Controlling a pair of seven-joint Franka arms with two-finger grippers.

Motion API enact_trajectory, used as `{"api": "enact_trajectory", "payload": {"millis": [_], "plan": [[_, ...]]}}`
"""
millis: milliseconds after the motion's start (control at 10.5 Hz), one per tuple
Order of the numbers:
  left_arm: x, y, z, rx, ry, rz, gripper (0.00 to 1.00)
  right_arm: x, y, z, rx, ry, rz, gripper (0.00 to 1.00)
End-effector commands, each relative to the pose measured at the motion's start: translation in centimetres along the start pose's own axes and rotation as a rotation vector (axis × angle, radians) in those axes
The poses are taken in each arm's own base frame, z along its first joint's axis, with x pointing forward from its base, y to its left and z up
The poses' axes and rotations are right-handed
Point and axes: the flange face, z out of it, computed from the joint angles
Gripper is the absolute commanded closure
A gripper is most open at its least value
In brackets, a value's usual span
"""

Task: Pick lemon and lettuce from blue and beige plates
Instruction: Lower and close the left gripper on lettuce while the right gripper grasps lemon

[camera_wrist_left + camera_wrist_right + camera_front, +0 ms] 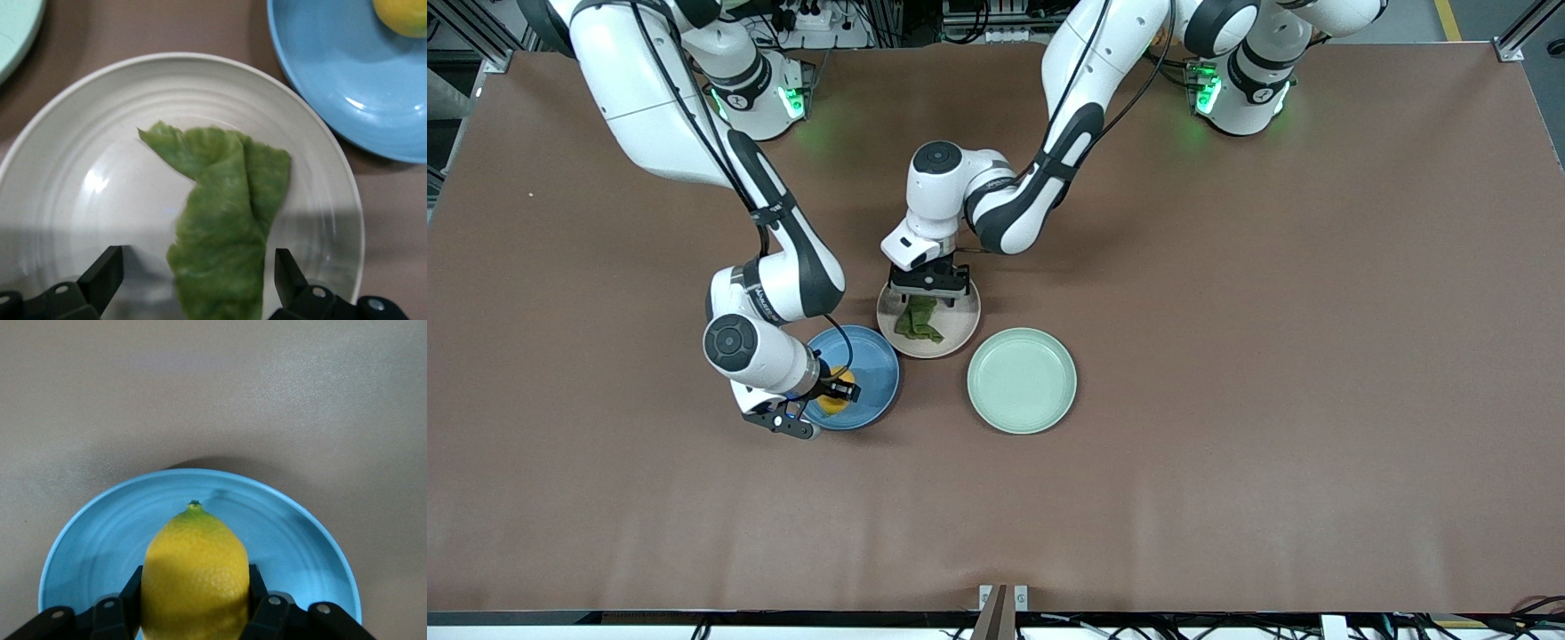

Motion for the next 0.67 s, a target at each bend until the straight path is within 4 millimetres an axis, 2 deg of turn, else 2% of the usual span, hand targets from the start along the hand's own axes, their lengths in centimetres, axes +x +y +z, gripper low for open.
{"api": "enact_trajectory", "payload": {"millis": [0, 286, 382, 477, 573], "plan": [[-0.2, 0.7, -0.6, 0.007, 0.018, 0.019, 0.00, -0.2, -0.2, 0.1, -0.005, 0.010, 0.003, 0.84], [-0.2, 0.7, -0.6, 0.006, 0.017, 0.015, 0.00, 0.3, -0.2, -1.0, 0.004, 0.017, 0.006, 0.86], [0.0, 0.7, -0.6, 0.003, 0.013, -0.008, 0.19, 0.7, 0.1, -1.4, 0.007, 0.020, 0.010, 0.87], [0.2, 0.6, -0.7, -0.002, 0.004, -0.081, 0.74, 0.8, 0.0, -2.1, 0.001, 0.004, 0.009, 0.87], [0.3, 0.6, -0.7, -0.001, 0.004, -0.120, 1.00, 1.0, -0.1, -2.7, -0.007, -0.011, 0.009, 0.86]]}}
